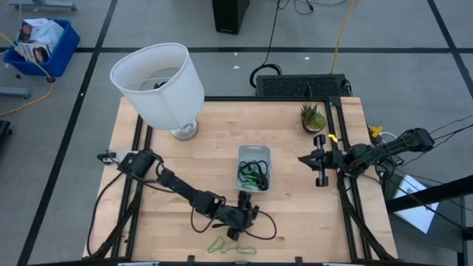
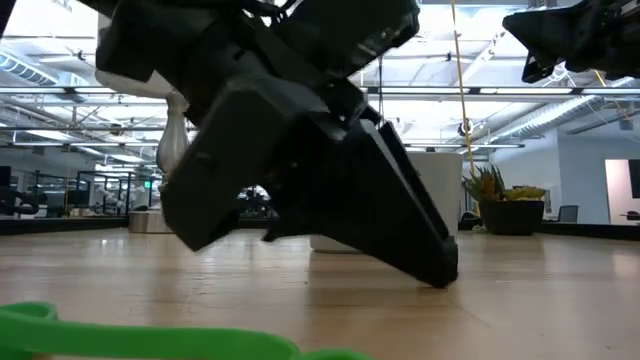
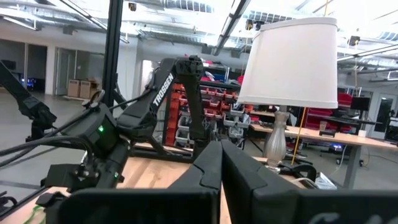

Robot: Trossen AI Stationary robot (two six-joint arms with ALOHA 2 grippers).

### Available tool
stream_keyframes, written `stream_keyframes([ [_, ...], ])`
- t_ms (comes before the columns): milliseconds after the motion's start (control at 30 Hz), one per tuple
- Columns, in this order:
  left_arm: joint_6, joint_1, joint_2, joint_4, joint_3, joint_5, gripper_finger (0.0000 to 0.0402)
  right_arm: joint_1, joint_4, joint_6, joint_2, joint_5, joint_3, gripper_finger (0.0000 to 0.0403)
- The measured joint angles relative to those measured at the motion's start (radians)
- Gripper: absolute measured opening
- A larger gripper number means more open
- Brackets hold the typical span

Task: Pick and place rubber bands into bin
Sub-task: Put the black rubber band into the gray container

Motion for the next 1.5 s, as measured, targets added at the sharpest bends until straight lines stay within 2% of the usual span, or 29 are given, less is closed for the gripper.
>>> stream_keyframes([
  [133,-0.004,0.011,0.020,0.028,0.001,0.012,0.0219,0.000,0.000,0.000,0.005,0.000,0.000,0.0000],
  [233,-0.012,0.017,0.021,0.024,0.002,0.047,0.0185,0.000,0.000,0.000,0.006,0.000,0.000,0.0000],
  [333,-0.021,0.018,0.022,0.019,0.002,0.079,0.0128,0.000,-0.001,-0.001,0.006,0.000,0.000,0.0000],
  [467,-0.027,0.017,0.024,0.016,0.001,0.110,0.0026,0.000,0.000,-0.001,0.006,0.000,0.000,0.0000],
  [500,-0.027,0.018,0.025,0.015,0.001,0.112,0.0015,0.000,0.000,-0.002,0.006,0.000,0.000,0.0000],
  [733,0.038,0.008,-0.025,-0.016,-0.005,0.070,0.0007,0.000,0.000,-0.003,0.006,0.000,0.000,0.0000],
  [900,0.098,-0.014,-0.153,-0.044,-0.002,-0.009,0.0005,0.000,-0.001,-0.003,0.006,0.000,0.000,0.0000],
  [1100,0.141,-0.037,-0.253,-0.084,-0.003,-0.043,0.0003,0.000,0.001,-0.001,0.006,0.000,0.000,0.0000],
  [1367,0.204,-0.025,-0.317,-0.154,-0.002,-0.207,0.0003,0.000,0.002,0.012,0.009,0.000,0.000,0.0000],
  [1500,0.220,0.011,-0.335,-0.162,-0.002,-0.165,0.0003,0.000,0.001,0.018,0.014,0.000,0.000,0.0000],
])
